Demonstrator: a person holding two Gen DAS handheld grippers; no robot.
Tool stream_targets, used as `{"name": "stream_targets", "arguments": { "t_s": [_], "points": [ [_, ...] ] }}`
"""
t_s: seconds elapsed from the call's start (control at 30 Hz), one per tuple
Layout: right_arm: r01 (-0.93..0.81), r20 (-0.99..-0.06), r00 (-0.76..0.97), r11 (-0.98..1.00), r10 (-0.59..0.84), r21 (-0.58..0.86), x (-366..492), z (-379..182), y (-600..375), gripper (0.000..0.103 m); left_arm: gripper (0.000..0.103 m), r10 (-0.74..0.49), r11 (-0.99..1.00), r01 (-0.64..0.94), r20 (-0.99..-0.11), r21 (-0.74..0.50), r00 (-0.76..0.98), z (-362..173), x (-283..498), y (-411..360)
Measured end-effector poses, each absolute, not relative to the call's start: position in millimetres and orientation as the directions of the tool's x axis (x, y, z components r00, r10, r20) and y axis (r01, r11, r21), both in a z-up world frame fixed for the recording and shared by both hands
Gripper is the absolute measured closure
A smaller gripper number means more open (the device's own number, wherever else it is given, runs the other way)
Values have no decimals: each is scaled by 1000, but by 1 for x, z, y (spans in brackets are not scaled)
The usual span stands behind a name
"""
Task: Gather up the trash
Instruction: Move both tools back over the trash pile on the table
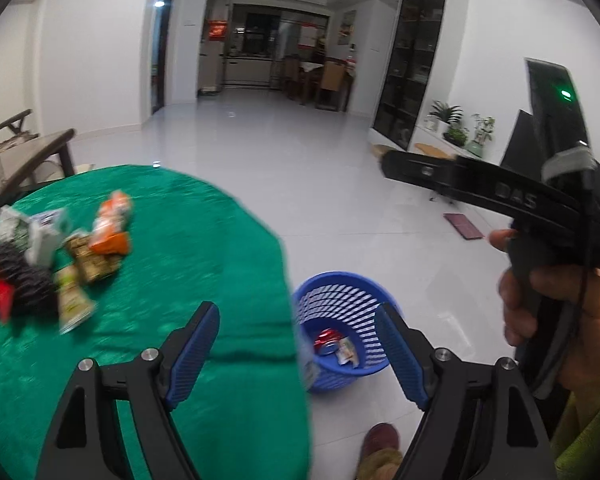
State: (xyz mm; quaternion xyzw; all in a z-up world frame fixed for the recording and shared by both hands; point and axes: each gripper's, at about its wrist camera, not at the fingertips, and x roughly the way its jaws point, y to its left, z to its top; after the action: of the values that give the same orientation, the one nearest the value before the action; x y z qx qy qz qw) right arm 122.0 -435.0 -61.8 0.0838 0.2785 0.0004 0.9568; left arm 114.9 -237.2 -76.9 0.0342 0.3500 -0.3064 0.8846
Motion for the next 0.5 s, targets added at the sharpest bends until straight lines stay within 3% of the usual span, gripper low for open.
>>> {"name": "stream_targets", "arguments": {
  "t_s": [0.2, 0.5],
  "points": [
    [-91, -509, 847, 985, 153, 145, 105, -76, -363, 1, 20, -409, 877, 469, -678, -106, 611, -89, 112, -175],
    [-215, -561, 800, 975, 214, 65, 107, -111, -292, 1, 18, -280, 921, 389, -701, -4, 656, -106, 108, -127]
  ]
}}
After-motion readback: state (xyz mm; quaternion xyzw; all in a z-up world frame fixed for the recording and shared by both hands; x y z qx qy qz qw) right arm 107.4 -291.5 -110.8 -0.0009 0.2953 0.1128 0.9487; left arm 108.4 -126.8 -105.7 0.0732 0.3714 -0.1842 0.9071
